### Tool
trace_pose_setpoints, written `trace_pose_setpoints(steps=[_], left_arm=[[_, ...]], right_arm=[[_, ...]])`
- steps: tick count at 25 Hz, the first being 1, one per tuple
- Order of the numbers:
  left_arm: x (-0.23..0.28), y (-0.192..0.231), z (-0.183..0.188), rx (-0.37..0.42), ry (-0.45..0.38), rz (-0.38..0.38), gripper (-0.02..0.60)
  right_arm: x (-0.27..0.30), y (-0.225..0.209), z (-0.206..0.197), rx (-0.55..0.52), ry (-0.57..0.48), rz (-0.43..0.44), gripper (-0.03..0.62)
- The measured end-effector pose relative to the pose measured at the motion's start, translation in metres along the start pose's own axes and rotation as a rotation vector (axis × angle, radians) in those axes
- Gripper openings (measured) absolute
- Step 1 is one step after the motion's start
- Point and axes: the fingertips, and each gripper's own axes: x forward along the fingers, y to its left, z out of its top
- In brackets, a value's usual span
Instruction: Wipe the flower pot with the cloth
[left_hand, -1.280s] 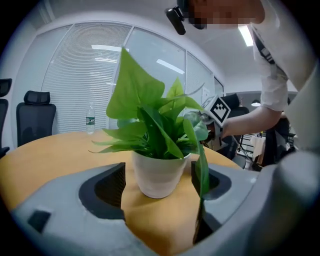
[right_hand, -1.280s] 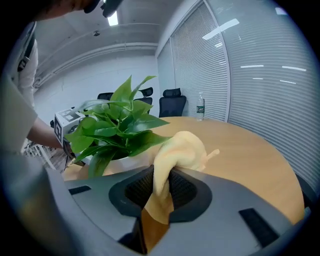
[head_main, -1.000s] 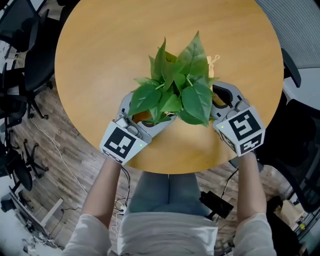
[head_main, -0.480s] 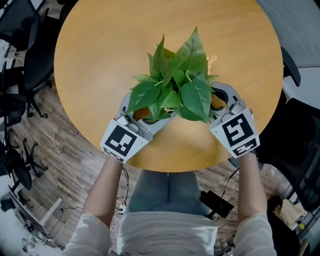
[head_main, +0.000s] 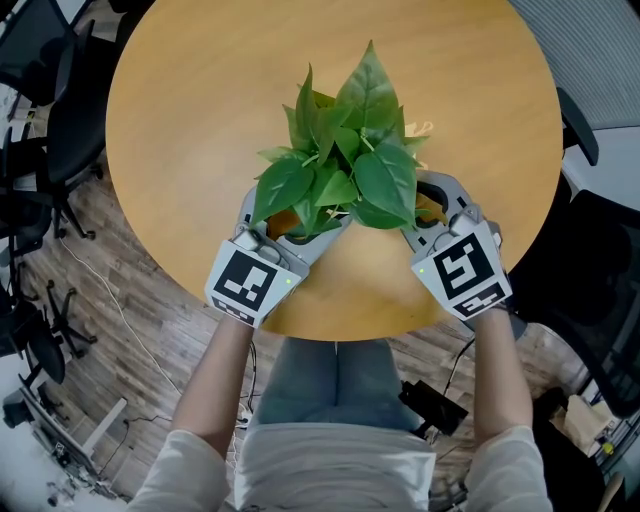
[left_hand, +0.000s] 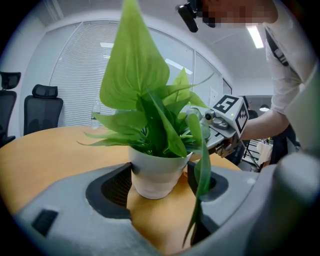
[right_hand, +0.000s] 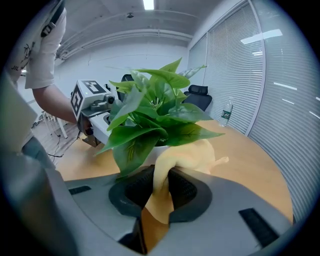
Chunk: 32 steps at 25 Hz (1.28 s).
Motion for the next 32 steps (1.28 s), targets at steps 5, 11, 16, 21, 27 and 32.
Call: trace_pose_setpoints(steps=[5,11,16,21,27,32], left_arm=[[0.002,0.000,0.000,-0.012,-0.005,0.034,0.356],[0.004,-0.002,0.002,-0.033,-0.007,0.094,0.353],[0.005,-0.003,0.000,-0.052,-0.009,0.144,0.351],[0.006,-0.003,0.001,-0.074,-0.014,0.191,0.350],[0.007,-0.005,0.001,-0.110,-0.016,0.263,0.348],[0.009,-0.003,0.002,-0.149,-0.023,0.326,0.345]], right_arm=[[-0.001,0.008,-0.004,0.000,0.007,0.013,0.072],[-0.004,0.017,-0.006,0.017,0.004,0.025,0.072],[-0.003,0.025,-0.008,0.015,0.008,0.034,0.072],[-0.003,0.032,-0.007,0.018,0.006,0.047,0.072],[-0.003,0.042,-0.007,0.016,0.003,0.065,0.072],[0.000,0.046,-0.007,0.012,0.000,0.074,0.072]])
